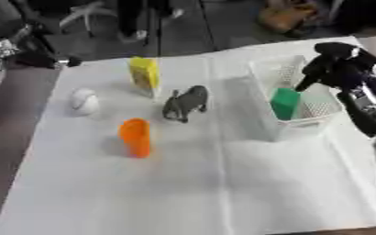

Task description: Pick up objects on the table and place them in the box.

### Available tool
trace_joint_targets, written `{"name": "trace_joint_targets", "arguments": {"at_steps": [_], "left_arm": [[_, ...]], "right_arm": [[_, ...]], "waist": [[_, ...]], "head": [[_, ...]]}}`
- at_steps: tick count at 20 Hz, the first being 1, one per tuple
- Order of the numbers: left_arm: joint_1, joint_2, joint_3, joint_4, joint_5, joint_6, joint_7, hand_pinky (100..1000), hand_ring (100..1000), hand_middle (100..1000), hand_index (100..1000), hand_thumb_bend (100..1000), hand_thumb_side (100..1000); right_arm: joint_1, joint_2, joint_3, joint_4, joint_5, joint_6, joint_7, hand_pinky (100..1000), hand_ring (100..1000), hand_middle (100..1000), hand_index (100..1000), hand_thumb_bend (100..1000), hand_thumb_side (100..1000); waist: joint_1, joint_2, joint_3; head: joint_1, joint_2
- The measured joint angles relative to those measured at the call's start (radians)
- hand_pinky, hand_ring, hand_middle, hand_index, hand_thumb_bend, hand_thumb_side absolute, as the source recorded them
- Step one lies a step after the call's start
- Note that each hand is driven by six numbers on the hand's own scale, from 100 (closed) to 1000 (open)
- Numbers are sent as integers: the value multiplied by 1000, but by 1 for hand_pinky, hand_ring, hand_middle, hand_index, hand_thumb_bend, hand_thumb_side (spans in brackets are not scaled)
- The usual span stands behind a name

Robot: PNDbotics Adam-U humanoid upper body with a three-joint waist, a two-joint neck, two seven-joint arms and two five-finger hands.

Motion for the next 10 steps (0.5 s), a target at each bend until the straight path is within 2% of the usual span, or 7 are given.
{"name": "trace_joint_targets", "arguments": {"at_steps": [10], "left_arm": [[0,0,0,0,0,-2,-2,668,723,810,835,893,561]], "right_arm": [[0,0,0,0,0,0,0,584,568,627,864,145,639]], "waist": [[0,0,0]], "head": [[-1,0]]}}
